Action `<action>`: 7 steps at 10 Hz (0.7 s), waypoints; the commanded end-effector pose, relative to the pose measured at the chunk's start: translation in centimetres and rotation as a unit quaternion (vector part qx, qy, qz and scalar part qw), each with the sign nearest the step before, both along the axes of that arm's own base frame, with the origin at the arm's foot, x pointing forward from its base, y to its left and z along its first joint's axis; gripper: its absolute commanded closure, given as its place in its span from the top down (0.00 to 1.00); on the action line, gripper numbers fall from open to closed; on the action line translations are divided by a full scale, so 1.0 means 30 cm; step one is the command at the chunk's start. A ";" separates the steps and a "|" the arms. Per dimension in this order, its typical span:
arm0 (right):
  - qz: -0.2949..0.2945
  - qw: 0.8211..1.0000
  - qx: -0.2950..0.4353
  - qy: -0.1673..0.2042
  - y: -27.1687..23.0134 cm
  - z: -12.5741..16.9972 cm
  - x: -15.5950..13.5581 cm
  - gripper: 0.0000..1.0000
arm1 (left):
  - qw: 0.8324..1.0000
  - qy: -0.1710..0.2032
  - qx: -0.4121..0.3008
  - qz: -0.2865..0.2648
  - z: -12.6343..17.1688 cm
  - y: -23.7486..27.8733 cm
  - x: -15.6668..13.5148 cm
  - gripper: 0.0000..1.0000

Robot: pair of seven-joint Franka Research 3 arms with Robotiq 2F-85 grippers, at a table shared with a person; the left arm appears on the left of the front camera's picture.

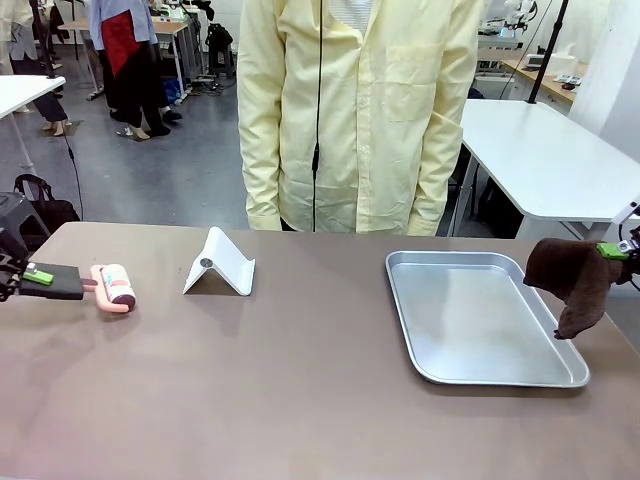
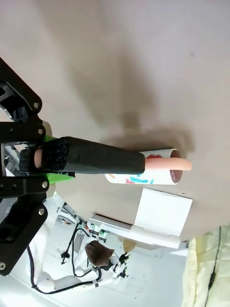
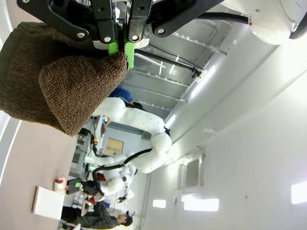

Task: Clean the surface of the table.
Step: Clean the area not pointed to by the person.

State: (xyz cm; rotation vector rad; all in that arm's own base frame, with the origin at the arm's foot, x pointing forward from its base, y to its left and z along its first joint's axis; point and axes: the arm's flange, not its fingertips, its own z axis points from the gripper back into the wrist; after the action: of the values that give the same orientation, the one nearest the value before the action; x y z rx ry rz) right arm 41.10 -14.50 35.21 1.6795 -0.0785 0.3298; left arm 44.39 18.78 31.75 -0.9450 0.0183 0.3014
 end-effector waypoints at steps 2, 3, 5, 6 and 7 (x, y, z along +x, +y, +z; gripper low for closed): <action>-0.003 1.000 0.005 0.007 -0.003 0.019 0.011 0.06 | 1.000 0.006 0.014 0.001 -0.019 -0.039 0.071 0.22; -0.003 1.000 0.005 0.007 -0.003 0.019 0.011 0.06 | 1.000 -0.016 -0.004 0.001 0.018 -0.057 0.068 0.22; -0.003 1.000 0.005 0.007 -0.003 0.019 0.011 0.06 | 0.994 -0.090 -0.052 -0.014 0.137 -0.086 -0.041 0.22; -0.003 1.000 0.005 0.007 -0.003 0.019 0.011 0.06 | 0.990 -0.125 -0.061 -0.031 0.204 -0.097 -0.152 0.22; -0.003 1.000 0.005 0.007 -0.003 0.019 0.011 0.06 | 0.986 -0.141 -0.072 -0.050 0.253 -0.095 -0.253 0.22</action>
State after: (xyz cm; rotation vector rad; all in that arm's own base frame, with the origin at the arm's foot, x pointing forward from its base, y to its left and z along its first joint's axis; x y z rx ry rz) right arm 41.11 -14.53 35.21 1.6793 -0.0788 0.3295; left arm 41.13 16.16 37.77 -1.0753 -0.1348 0.1387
